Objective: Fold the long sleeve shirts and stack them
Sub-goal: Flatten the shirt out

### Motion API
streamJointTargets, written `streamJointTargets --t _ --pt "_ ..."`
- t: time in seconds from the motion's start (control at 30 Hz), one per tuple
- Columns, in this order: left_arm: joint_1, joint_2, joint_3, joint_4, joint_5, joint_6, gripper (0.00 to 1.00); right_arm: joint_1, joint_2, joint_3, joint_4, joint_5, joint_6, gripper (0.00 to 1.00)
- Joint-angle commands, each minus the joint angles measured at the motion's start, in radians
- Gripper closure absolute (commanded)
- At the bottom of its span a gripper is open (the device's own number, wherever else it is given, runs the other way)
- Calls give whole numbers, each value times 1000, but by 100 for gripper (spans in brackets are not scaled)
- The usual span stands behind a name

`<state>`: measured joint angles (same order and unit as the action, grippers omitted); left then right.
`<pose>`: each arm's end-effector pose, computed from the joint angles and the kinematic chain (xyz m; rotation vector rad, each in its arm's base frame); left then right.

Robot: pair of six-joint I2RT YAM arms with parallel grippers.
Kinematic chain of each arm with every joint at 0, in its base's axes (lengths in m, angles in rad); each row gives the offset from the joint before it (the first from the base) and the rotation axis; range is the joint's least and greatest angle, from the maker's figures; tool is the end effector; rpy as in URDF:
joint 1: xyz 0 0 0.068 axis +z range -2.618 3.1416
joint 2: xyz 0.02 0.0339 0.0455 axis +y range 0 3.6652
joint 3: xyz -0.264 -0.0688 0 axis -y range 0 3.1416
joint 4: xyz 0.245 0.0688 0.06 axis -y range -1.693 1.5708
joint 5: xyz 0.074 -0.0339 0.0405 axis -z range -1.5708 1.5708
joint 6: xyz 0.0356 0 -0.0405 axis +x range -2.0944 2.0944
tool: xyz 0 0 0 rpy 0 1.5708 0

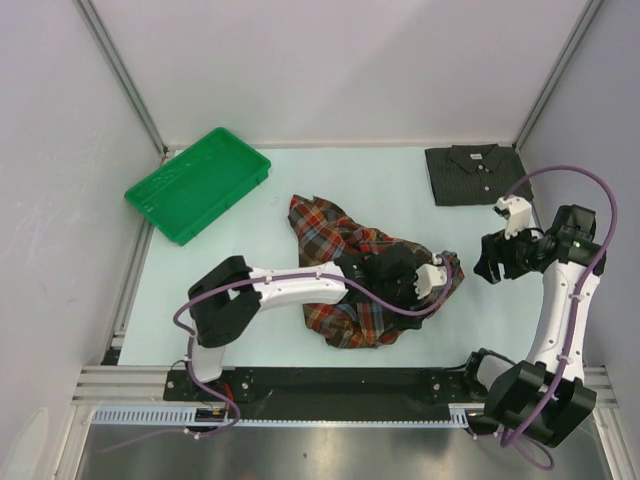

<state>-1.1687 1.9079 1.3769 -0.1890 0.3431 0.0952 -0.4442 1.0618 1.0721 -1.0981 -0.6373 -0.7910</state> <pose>0.1572 -0.4002 0.2194 1.5820 1.8395 -0.9205 0.1747 -0.0597 0.3157 -0.6000 2.3067 0.3001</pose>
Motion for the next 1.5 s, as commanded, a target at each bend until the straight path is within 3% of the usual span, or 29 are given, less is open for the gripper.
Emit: streamJointTargets --t 0.0,0.03,0.1,0.2,0.33,0.37,0.47,0.5,0.6,0.83,0.93,1.03,1.07,1.2,1.3,1.4,1.43,1.47 --pt "-6 28 28 -39 -25 -14 29 -11 -39 34 -72 -81 -109 28" --pt "3 20 21 -53 -45 4 46 -11 -51 31 -88 -91 -132 29" --pt "33 -51 -22 -41 17 18 58 -8 -91 9 -94 -127 -180 28" --pt "138 -214 -126 28 132 -6 44 34 -144 -41 -85 -154 -234 28" --pt "279 -345 -212 8 158 -46 39 181 -241 -156 -28 -145 -242 28" --pt "302 -352 -237 -3 172 -58 38 267 -264 -226 7 -128 -222 28" --pt "372 -349 -265 -36 201 -115 37 425 -370 -323 177 -13 -137 28" --pt "398 -340 -271 -38 233 -132 36 549 -385 -369 234 20 -123 28" --pt "414 -308 -268 -26 257 -166 36 756 -407 -428 297 161 -83 28" --pt "415 -199 -222 -9 284 -238 36 1036 -399 -491 382 367 -47 27" --pt "420 -146 -194 -20 275 -252 38 1091 -379 -514 399 401 -56 27" --pt "437 -116 -170 -18 306 -262 50 1118 -376 -546 412 427 -96 27" --pt "441 -116 -167 -14 322 -264 59 1130 -376 -554 432 439 -108 27" --pt "452 -125 -154 -6 343 -255 67 1138 -341 -560 446 449 -154 28" --pt "457 -129 -148 -6 350 -258 71 1145 -319 -563 432 427 -185 37" --pt "469 -139 -148 -3 370 -264 80 1165 -301 -569 458 441 -192 58" --pt "475 -156 -150 -1 382 -267 85 1165 -292 -567 466 448 -191 77" --pt "490 -170 -150 0 396 -270 96 1164 -287 -563 477 458 -176 90"
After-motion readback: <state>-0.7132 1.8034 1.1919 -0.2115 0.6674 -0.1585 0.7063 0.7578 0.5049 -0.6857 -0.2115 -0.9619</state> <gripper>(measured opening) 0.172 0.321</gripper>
